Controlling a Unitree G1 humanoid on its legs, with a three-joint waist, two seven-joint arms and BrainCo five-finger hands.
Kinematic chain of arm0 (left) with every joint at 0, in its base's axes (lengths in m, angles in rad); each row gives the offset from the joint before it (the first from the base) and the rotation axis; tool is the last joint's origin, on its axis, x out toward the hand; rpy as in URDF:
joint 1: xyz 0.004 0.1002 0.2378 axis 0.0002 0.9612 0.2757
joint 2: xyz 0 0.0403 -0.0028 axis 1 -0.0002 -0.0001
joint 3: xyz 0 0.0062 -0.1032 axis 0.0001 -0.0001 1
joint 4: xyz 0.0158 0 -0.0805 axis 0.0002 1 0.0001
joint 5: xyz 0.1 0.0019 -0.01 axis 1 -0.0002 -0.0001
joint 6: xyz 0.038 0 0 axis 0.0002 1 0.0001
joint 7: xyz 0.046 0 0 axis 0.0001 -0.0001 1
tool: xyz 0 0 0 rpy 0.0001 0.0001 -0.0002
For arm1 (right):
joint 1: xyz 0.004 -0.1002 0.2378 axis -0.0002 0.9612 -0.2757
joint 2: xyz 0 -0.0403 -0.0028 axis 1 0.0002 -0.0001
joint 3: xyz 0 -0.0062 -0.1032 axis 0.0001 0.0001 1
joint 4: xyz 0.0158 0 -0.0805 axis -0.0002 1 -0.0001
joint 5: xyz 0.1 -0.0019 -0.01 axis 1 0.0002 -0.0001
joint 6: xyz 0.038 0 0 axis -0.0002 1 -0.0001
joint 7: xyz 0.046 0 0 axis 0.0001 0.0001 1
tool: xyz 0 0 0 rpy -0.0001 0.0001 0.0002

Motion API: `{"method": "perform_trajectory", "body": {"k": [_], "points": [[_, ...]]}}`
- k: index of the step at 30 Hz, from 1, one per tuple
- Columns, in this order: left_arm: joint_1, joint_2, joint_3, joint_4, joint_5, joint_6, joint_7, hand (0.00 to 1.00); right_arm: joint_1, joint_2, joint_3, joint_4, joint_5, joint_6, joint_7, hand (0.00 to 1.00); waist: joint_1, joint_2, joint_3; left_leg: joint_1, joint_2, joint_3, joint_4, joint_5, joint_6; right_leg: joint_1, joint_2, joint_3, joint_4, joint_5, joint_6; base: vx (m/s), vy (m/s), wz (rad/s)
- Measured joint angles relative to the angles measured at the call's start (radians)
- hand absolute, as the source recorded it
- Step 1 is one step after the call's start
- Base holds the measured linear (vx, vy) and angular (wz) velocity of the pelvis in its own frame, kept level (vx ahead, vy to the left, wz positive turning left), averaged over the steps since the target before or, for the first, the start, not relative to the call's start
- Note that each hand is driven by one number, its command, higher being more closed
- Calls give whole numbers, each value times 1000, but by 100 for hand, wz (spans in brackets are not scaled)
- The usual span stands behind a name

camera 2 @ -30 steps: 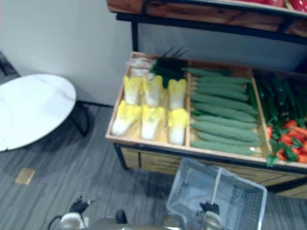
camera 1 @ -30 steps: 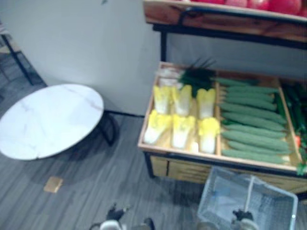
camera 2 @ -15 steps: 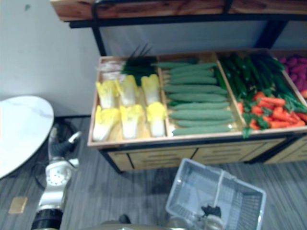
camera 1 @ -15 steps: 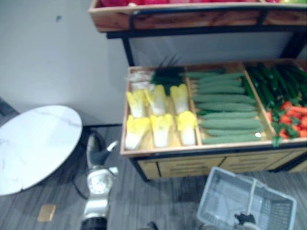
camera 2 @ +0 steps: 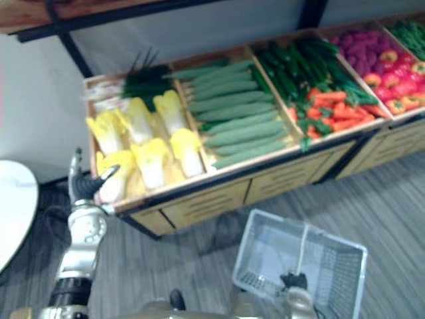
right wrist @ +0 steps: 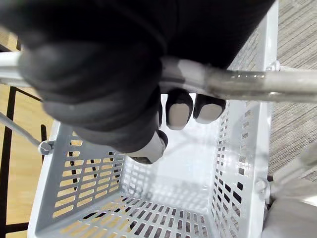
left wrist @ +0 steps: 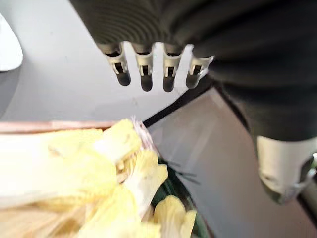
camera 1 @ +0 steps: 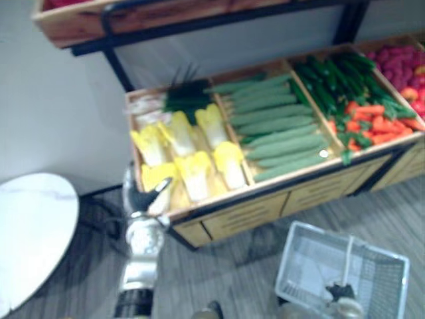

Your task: Pick vegetable in the basket

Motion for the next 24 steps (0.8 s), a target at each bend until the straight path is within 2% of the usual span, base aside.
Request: {"method": "perform_trajectory", "body": {"k": [4, 8, 12, 16, 18, 24], "points": [[-74, 13, -30, 76, 22, 31, 0, 0, -19, 0, 0, -14, 1, -2, -9, 100, -30, 9, 13, -19, 11, 17, -18, 19, -1, -31, 16, 11, -10, 25, 7, 63, -53, -17], [-160, 15, -50, 116, 51, 45, 0, 0, -40, -6, 0, -18, 2, -7, -23, 100, -32, 21, 41, -15, 23, 38, -32, 20, -6, -50, 32, 7, -6, 25, 7, 71, -42, -14], [-203, 33, -59, 159, 58, 54, 0, 0, -59, -17, -1, -20, 2, -7, -36, 100, -35, 32, 59, -32, 17, 43, -32, 20, -6, -78, 28, 4, 6, 25, 7, 7, -9, -11], [-266, 79, -81, 234, 66, 84, 0, 0, -74, -18, -5, -21, 7, -13, -48, 100, -36, 28, 89, -54, 14, 43, -26, 21, -5, -108, 25, 9, 20, 25, 6, -35, -6, -1], [-320, 115, -99, 290, 109, 100, 0, 0, -97, -20, -11, -21, 8, -19, -54, 100, -37, 21, 124, -72, 10, 45, -20, 23, -2, -132, 22, 14, 34, 25, 7, -58, -12, -3], [-394, 148, -99, 365, 144, 142, 3, 0, -138, -18, -40, -22, 24, -23, -74, 100, -54, 14, 182, -102, 2, 64, -13, 26, 2, -173, 16, 38, 41, 33, 11, -31, -1, -7]]}}
